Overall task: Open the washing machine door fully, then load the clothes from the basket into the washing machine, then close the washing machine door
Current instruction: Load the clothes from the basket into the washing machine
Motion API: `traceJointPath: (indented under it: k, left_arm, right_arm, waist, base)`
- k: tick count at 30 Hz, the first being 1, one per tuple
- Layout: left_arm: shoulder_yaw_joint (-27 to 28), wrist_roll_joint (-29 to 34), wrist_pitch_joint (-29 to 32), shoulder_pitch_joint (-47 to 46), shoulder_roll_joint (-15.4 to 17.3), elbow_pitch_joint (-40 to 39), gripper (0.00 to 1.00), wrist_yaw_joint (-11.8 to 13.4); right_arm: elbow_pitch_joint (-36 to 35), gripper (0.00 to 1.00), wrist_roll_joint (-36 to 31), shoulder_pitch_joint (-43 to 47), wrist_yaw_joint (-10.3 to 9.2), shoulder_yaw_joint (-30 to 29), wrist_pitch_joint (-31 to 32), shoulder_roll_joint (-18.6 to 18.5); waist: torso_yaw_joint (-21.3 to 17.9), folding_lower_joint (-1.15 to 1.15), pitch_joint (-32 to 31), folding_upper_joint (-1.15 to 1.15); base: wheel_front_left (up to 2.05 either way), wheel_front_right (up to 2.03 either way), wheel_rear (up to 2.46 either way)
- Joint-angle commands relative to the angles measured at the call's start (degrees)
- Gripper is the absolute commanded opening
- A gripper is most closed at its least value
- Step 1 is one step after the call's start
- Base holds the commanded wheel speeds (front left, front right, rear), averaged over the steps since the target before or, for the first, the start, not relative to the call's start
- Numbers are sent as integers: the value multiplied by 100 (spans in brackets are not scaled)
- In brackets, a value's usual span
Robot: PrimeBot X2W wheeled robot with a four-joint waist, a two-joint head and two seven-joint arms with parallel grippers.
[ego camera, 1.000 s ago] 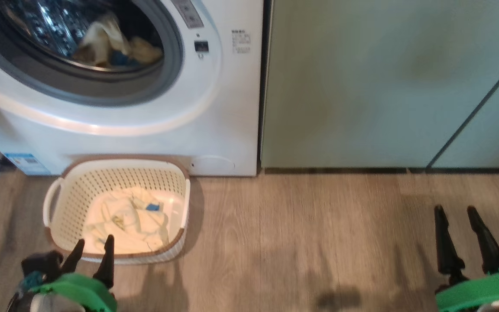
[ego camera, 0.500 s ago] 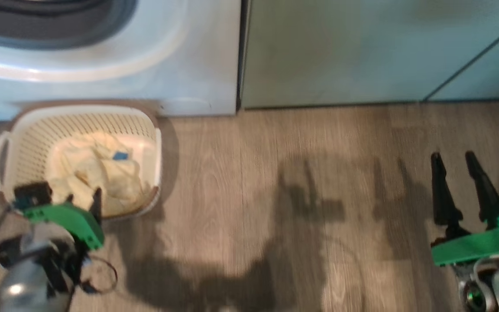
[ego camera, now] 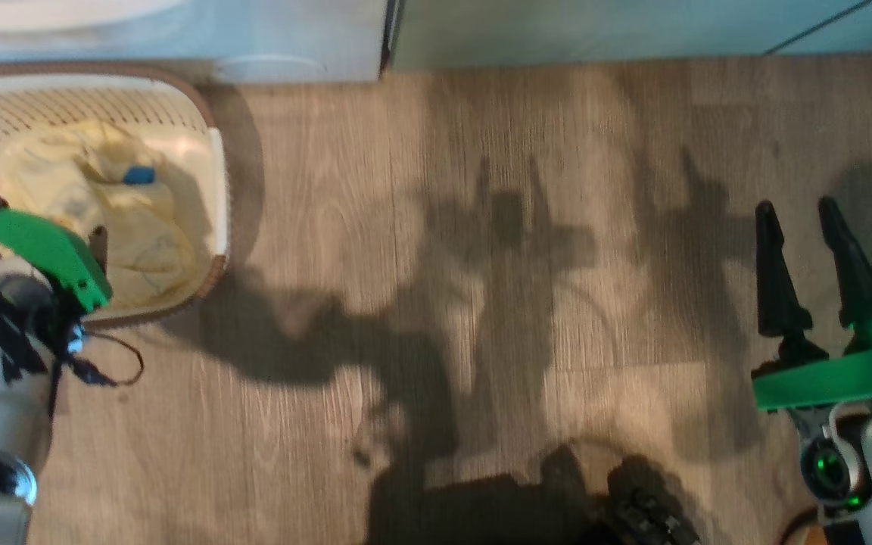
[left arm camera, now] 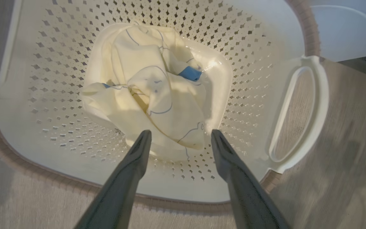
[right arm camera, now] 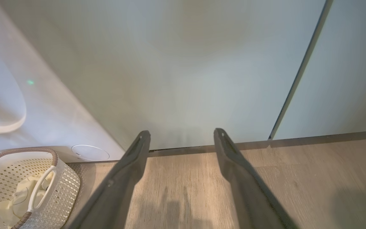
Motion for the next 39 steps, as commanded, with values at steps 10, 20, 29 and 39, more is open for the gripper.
traceJointPath:
  k: [10, 20, 29, 39]
  left_arm:
    - [29, -5, 790, -803, 502, 243, 100, 328]
    - [-73, 83, 894, -1176, 684, 314, 100, 765]
    - [-95, 38, 1248, -1361, 854, 348, 100, 997]
    - [-181, 20, 1393, -1447, 912, 357, 0, 860]
  right_arm:
    - [-263, 100, 80, -386, 2, 225, -38, -88]
    - [-277, 100, 99, -549, 2, 379, -38, -111]
    - [-307, 100, 102, -615, 2, 427, -38, -127]
    - [-306, 100, 91, -666, 2, 434, -38, -150]
  waist:
    - [-170, -1, 994, 0]
    - [-287, -1, 1460, 0]
    - [-362, -1, 1726, 0]
    - [-360, -1, 1867, 0]
  base:
    - [0, 0, 0]
    - [0, 0, 0]
    - [0, 0, 0]
    - [0, 0, 0]
